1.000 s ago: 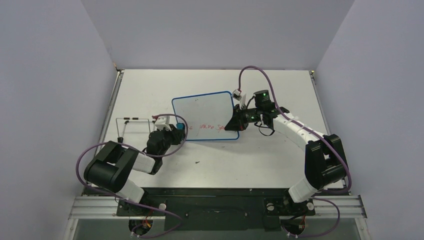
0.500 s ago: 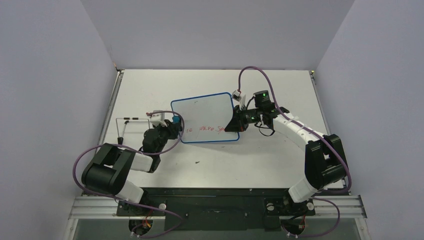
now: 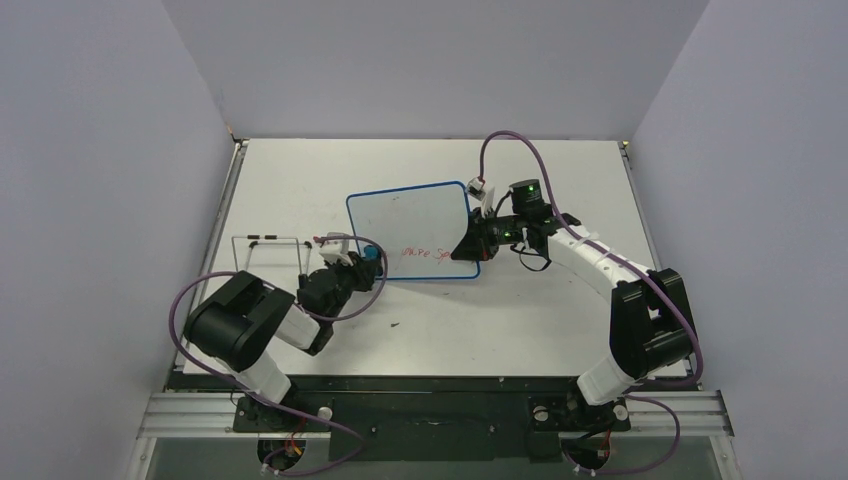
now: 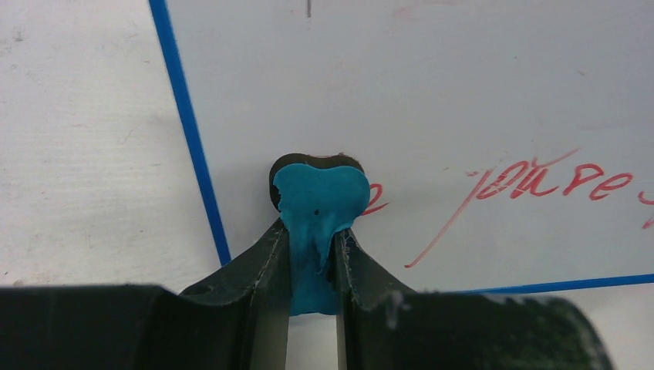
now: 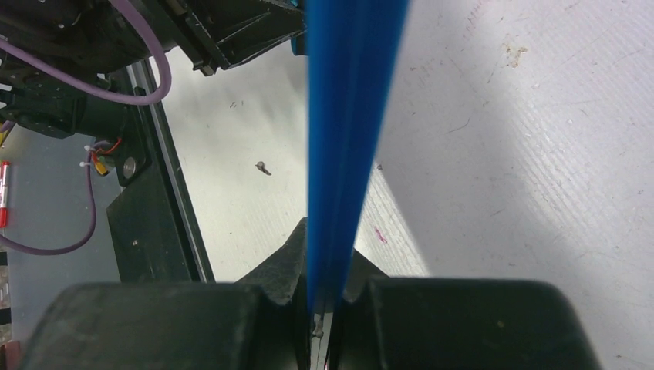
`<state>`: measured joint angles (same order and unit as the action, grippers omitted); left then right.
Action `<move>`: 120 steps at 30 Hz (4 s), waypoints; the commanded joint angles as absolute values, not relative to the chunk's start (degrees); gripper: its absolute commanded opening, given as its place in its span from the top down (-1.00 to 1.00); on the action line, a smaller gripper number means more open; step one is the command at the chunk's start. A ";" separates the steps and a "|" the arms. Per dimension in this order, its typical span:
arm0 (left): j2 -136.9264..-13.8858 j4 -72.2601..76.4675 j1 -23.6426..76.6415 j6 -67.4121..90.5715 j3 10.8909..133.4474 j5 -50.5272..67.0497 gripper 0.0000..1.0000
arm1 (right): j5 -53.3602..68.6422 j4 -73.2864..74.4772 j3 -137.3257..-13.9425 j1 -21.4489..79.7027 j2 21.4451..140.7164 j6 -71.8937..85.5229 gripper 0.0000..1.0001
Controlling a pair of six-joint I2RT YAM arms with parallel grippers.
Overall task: Erase the whiteboard
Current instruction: Erase the whiteboard at the whiteboard stand.
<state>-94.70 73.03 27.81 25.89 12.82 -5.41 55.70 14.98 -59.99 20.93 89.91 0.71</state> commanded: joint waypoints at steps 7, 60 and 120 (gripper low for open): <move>-92.65 69.88 34.78 24.45 20.43 -1.95 1.00 | 57.33 16.11 -60.22 22.48 89.60 -1.64 1.00; -93.88 69.40 42.01 25.67 20.73 -13.12 1.00 | 57.04 16.49 -60.10 22.53 89.37 -2.41 1.00; -97.19 71.84 22.25 28.51 17.50 -3.83 1.00 | 57.46 16.45 -60.12 22.76 88.94 -2.44 1.00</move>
